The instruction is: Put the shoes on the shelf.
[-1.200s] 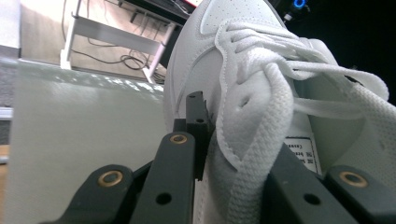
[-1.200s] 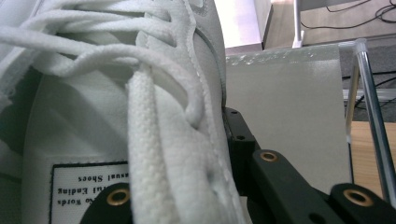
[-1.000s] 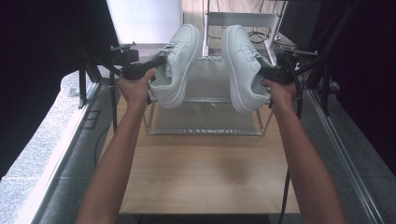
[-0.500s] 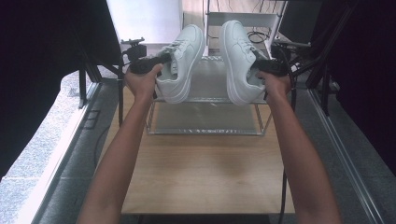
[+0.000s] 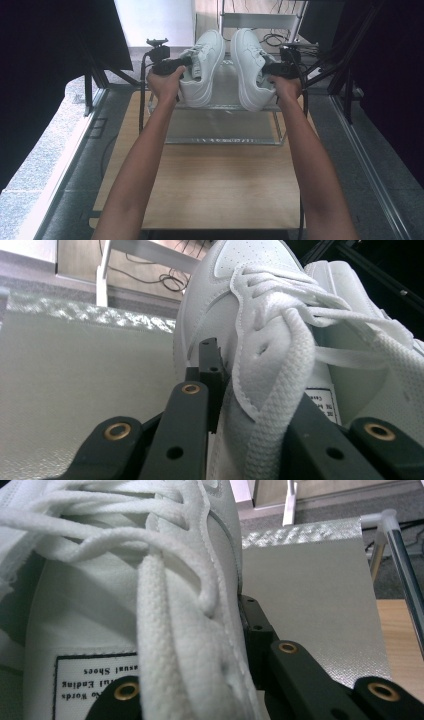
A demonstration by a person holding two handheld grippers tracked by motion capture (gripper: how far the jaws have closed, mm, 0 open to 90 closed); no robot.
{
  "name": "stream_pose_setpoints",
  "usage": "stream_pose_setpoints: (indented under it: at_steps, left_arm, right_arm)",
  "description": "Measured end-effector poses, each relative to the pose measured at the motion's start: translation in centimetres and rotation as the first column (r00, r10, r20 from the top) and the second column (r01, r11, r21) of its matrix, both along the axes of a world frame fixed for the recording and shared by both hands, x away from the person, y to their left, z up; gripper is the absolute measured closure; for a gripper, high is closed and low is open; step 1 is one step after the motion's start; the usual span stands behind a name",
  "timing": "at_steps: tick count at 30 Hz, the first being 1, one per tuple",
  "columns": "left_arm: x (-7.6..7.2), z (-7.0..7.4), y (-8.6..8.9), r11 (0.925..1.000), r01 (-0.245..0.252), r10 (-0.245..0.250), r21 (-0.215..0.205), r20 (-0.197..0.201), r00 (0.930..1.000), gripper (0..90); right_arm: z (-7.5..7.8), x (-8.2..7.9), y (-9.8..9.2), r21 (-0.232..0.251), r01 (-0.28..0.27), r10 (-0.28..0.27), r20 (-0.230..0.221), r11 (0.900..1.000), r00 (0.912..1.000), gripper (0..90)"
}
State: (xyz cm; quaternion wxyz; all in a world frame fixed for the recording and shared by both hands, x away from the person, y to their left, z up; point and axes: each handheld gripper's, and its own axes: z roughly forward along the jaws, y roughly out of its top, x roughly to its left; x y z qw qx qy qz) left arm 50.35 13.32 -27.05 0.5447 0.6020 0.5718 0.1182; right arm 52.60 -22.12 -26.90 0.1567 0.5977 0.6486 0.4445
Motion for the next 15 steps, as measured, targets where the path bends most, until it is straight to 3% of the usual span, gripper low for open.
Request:
stream_pose_setpoints:
  at_steps: [7,9,11,15]
  left_arm:
    - [0.6,-0.5,-1.0,0.9999,-0.008,0.008,0.010,-0.019,0.9998,83.5]
    - [0.8,-0.9,-1.6,0.9998,-0.018,0.018,0.013,-0.041,0.9990,83.3]
    - [1.1,-1.3,-2.1,0.9985,-0.029,0.031,0.046,-0.050,0.9983,82.7]
    - [1.9,-2.5,-2.6,0.9984,-0.033,0.036,0.045,-0.090,0.9952,78.1]
  right_arm:
    - [-0.5,0.9,0.4,-0.019,0.013,-0.014,-0.017,1.000,0.9998,85.4]
    - [-0.7,1.1,0.7,-0.031,0.019,-0.020,-0.014,0.999,0.9997,85.0]
    - [-0.9,1.3,1.2,-0.042,0.031,-0.032,-0.021,0.999,0.9993,83.8]
    - [-0.9,1.7,2.2,-0.079,0.041,-0.043,-0.020,0.996,0.9989,80.0]
